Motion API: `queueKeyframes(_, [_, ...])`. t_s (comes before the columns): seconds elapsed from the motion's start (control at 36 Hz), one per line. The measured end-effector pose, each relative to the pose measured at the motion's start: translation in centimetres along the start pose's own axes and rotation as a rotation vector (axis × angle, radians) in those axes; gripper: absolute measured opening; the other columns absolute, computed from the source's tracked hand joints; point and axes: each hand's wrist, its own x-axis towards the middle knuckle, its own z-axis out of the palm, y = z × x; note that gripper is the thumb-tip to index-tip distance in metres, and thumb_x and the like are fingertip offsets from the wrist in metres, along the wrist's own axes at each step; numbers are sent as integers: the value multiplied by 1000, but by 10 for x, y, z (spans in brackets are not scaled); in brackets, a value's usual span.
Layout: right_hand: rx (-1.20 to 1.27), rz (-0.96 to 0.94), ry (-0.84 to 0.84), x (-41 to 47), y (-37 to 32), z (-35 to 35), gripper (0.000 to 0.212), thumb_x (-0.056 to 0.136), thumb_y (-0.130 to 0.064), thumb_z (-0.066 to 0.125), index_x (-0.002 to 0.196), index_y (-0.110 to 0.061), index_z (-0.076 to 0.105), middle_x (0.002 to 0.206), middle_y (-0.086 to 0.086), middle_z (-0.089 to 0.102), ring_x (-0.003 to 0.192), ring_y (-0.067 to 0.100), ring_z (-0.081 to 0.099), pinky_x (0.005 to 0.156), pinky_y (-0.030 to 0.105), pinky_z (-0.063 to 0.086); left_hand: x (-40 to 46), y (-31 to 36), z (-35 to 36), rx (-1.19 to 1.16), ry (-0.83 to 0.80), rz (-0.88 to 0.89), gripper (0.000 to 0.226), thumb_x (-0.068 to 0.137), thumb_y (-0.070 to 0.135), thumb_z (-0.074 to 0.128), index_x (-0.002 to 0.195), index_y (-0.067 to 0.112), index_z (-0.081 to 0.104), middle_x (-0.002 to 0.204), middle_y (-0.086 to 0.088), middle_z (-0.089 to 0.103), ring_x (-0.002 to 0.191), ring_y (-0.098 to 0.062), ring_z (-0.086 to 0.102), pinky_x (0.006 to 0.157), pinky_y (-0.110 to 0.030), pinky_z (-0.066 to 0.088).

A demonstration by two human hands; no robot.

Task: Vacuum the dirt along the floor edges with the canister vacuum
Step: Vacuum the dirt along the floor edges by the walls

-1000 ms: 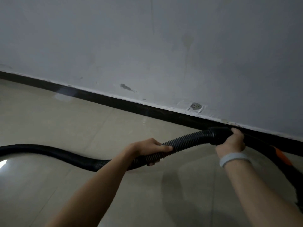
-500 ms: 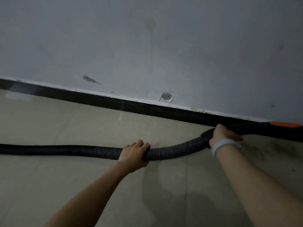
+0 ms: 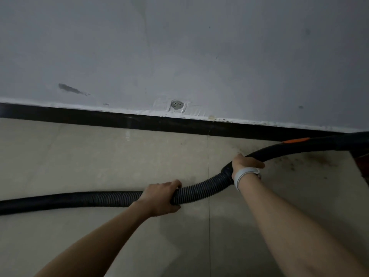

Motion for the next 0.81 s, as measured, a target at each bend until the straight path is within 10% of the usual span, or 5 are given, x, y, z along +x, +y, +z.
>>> queueKeyframes(0.25, [353,-17,-83,14,2,-2,60,95,-17,57,145,-8,25,137,19,49,121,37,53,107,47,41,12,18,-2,-587,42,43,47,80,44,69,123,34,53,105,10,67,91,-7,64,79,-23,50])
queueKeyframes(0.42, [825,26,-290,22,-11,-17,35,86,-1,58,119,-6,46,81,15,60,57,23,62,60,35,58,7,5,-18,-1016,-183,76,20,86,18,69,105,27,66,74,11,62,63,-2,60,61,-20,51])
queueKeyframes(0.61, [508,34,-66,26,5,-9,64,97,-21,54,149,-10,18,149,18,36,132,36,43,111,46,36,7,20,-8,-469,-63,22,47,82,40,64,126,33,49,102,6,65,88,-13,62,76,-24,49])
queueKeyframes(0.81, [143,-138,38,16,-1,-9,65,98,-19,49,149,-9,10,143,20,44,124,39,50,103,44,40,12,59,28,-308,28,85,66,84,60,55,139,35,28,125,1,59,107,-21,60,86,-30,48])
